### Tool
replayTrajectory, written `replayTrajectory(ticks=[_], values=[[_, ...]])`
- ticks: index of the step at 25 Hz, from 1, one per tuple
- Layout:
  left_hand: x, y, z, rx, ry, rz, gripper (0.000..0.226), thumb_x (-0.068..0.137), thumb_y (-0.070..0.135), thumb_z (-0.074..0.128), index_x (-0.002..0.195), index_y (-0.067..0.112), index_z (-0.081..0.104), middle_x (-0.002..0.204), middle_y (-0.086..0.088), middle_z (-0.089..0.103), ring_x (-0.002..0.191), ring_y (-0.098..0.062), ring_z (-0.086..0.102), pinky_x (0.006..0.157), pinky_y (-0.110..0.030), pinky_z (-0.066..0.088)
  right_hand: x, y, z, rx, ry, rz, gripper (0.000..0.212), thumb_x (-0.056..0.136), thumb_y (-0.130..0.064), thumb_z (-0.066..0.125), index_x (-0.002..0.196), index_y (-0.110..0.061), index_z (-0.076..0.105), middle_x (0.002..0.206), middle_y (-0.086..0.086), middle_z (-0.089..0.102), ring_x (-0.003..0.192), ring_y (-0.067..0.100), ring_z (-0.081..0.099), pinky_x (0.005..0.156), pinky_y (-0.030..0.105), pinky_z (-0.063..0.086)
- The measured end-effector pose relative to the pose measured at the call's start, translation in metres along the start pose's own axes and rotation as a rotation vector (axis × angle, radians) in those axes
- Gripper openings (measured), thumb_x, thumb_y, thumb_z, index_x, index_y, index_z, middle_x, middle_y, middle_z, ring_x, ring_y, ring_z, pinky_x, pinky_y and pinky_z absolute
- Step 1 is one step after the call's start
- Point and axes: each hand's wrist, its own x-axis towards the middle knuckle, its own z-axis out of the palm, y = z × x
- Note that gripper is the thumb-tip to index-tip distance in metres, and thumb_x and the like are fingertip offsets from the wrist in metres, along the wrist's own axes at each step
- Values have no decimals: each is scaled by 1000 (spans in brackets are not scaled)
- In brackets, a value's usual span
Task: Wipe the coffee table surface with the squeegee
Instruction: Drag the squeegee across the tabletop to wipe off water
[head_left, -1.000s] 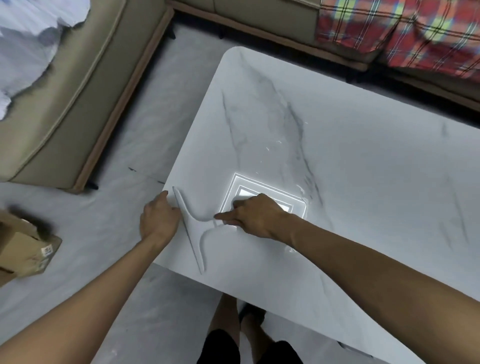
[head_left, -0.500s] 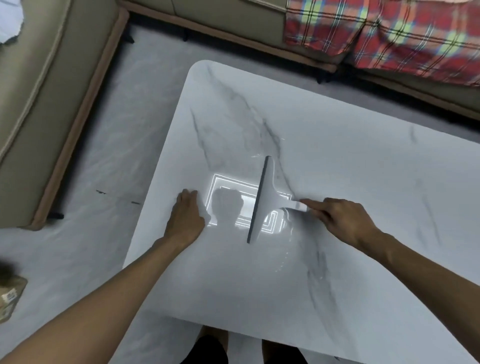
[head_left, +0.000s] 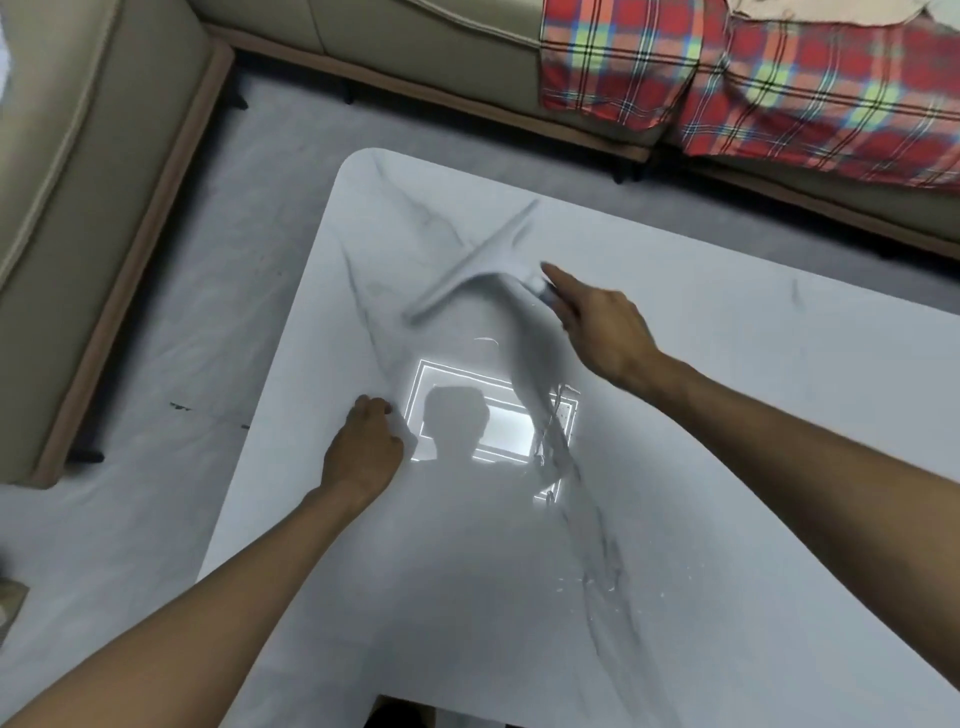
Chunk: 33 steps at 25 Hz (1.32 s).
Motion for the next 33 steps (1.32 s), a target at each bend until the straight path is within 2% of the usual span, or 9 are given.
replayTrajectory(ticks=[6,9,11,16,20,23,28,30,33], values=[[15,10,11,52,36,63,45,89,7,46,133,12,41,153,-8,26,129,-33,44,103,-39,41,65,-8,25,-31,-22,-7,43,103,-34,25,146,-37,32,125,17,60,109,43,54,87,41,43],[20,28,23,62,38,60,41,89,6,45,130,10,45,154,-10,24,133,-32,39,105,-40,40,15,37,20,-94,-73,-68,43,103,-37,26,145,-47,28,98,13,61,92,40,58,77,39,45],[21,42,28,81,39,66,41,88,5,45,128,8,47,152,-14,25,134,-32,37,105,-41,40,-34,72,10,-143,-127,-57,43,103,-37,27,144,-53,23,78,0,47,75,34,55,66,35,40],[14,62,37,177,49,201,45,87,-1,42,132,8,45,150,-12,28,137,-28,30,103,-40,38,-119,125,-29,-305,-213,-6,44,103,-42,24,145,-54,17,70,-7,39,61,25,49,57,31,35],[15,70,41,169,-3,207,44,89,-1,40,132,8,45,156,-12,21,144,-27,22,107,-41,34,-63,119,-58,-189,-30,13,48,98,-52,22,144,-44,30,93,8,66,90,39,62,76,41,49],[21,68,38,188,-91,179,45,91,0,36,134,10,42,162,-12,7,149,-27,11,113,-40,29,20,101,-63,-93,37,86,44,100,-33,41,143,-28,36,123,15,63,108,43,56,87,44,45],[27,72,33,208,-103,164,40,88,0,39,125,11,49,152,-14,27,134,-31,35,101,-38,38,62,94,-48,-96,-20,174,38,99,-20,37,137,-18,35,118,24,61,102,46,53,78,41,39],[28,76,33,196,-33,186,35,85,0,42,117,10,53,132,-11,43,118,-32,47,87,-37,44,35,103,-40,-139,-22,153,46,100,-20,36,145,-22,29,116,26,61,102,47,55,83,45,42],[24,89,37,160,16,221,32,82,-3,43,110,7,54,123,-9,43,110,-30,47,79,-39,46,-32,122,-31,-188,-75,118,51,100,-21,35,149,-29,22,99,22,62,87,43,58,75,43,45]])
